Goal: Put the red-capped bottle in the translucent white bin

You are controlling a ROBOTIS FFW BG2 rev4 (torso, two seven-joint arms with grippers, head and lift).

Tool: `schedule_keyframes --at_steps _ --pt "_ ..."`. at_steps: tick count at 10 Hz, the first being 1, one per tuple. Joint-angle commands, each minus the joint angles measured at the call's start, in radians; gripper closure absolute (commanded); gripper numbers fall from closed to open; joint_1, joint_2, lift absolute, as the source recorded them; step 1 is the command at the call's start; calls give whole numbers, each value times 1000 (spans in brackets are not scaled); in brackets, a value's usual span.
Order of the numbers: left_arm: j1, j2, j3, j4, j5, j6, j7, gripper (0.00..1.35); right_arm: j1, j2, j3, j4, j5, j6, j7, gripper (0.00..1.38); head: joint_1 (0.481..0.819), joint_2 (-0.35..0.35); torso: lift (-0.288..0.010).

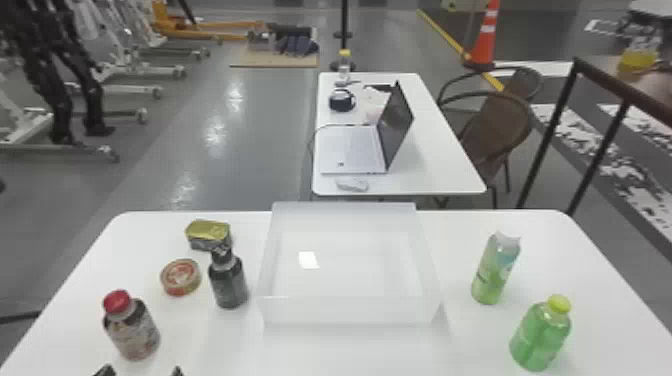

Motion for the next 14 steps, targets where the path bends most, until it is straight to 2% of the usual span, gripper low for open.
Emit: schedule_keyframes --at_steps 1,7,14 --pt "-3 -6 2 -2 -2 5 0 99 -1 1 0 1 0 0 0 205 549 0 -100" --pt "-12 -6 1 0 -7 25 9 99 -13 1 11 9 0 0 0 203 549 0 -100" --pt "-97 11 8 -2 -71 103 128 99 -76 1 31 28 -5 0 2 203 549 0 -100"
